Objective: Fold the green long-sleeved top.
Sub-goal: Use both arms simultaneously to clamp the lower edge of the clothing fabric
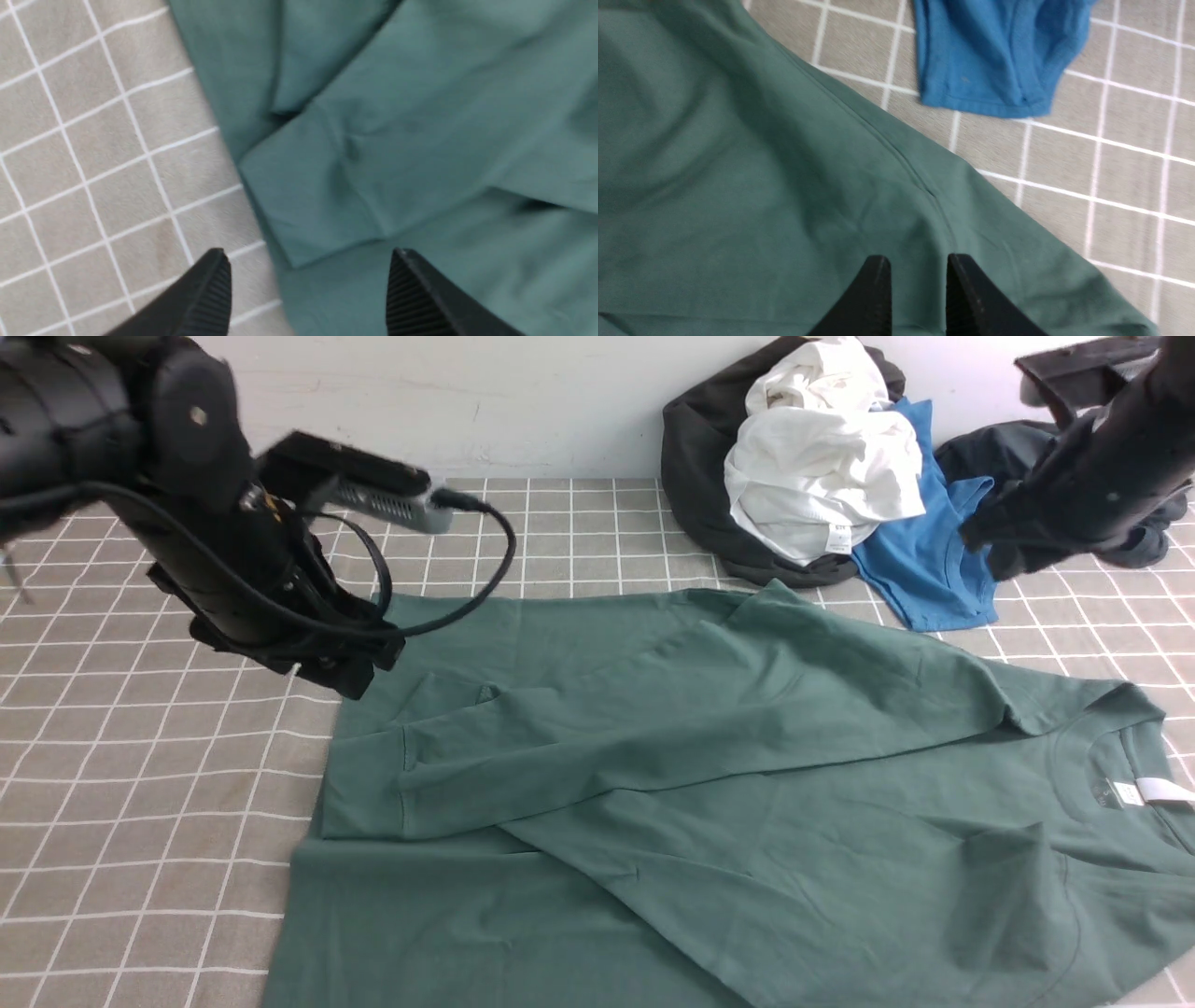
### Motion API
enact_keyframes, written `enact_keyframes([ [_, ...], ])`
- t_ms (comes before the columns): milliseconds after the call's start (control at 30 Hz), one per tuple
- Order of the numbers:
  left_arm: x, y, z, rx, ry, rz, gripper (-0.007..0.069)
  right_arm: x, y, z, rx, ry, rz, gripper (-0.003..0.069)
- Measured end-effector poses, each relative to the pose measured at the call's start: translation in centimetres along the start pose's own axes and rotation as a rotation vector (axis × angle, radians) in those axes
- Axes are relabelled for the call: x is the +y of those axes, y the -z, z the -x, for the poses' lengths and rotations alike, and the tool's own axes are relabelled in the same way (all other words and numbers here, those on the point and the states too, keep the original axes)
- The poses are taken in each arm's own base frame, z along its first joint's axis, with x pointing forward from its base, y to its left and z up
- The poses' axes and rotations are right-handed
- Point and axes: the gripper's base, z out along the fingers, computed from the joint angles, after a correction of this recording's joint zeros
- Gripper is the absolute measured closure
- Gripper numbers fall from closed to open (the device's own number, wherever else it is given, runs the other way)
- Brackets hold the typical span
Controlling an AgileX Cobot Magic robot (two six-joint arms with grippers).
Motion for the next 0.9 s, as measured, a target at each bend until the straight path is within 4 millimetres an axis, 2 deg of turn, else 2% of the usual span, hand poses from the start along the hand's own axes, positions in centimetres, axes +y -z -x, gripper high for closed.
enact_keyframes([
  [133, -2.9, 4.0, -1.9, -0.109, -0.060, -0.051, 0.0211, 1.2, -5.1, -0.2, -0.004, -0.004, 0.142, 0.0645],
  [233, -4.2, 5.7, -3.9, -0.153, -0.101, -0.071, 0.0211, 1.4, -9.5, -1.0, 0.016, 0.039, 0.162, 0.0667],
  [300, -4.6, 6.2, -5.2, -0.162, -0.114, -0.078, 0.0212, 1.2, -11.6, -1.5, 0.020, 0.070, 0.141, 0.0671],
  [400, -4.6, 6.4, -7.3, -0.154, -0.112, -0.077, 0.0224, 0.4, -13.7, -2.2, 0.030, 0.129, 0.073, 0.0672],
  [500, -4.4, 6.3, -9.0, -0.141, -0.097, -0.058, 0.0245, -0.8, -14.3, -2.5, 0.035, 0.120, -0.002, 0.0672],
  [567, -4.2, 6.1, -10.2, -0.132, -0.089, -0.035, 0.0260, -1.4, -13.7, -2.1, 0.027, 0.073, -0.059, 0.0672],
  [700, -4.2, 5.1, -11.4, -0.093, -0.095, -0.031, 0.0270, -1.8, -10.7, -0.1, -0.036, -0.024, -0.094, 0.0672],
  [733, -4.7, 4.3, -12.0, -0.053, -0.124, -0.046, 0.0269, -1.6, -8.1, 1.0, -0.062, -0.048, -0.093, 0.0672],
  [767, -4.8, 4.2, -12.1, -0.047, -0.129, -0.050, 0.0268, -1.6, -7.7, 1.1, -0.064, -0.048, -0.093, 0.0672],
  [833, -6.3, 2.2, -14.0, 0.067, -0.286, -0.087, 0.0253, -0.2, -1.6, 2.4, -0.097, -0.031, -0.055, 0.0672],
  [900, -7.5, 0.7, -15.5, 0.143, -0.452, -0.108, 0.0228, 1.5, 2.3, 2.8, -0.121, 0.016, 0.002, 0.0672],
])
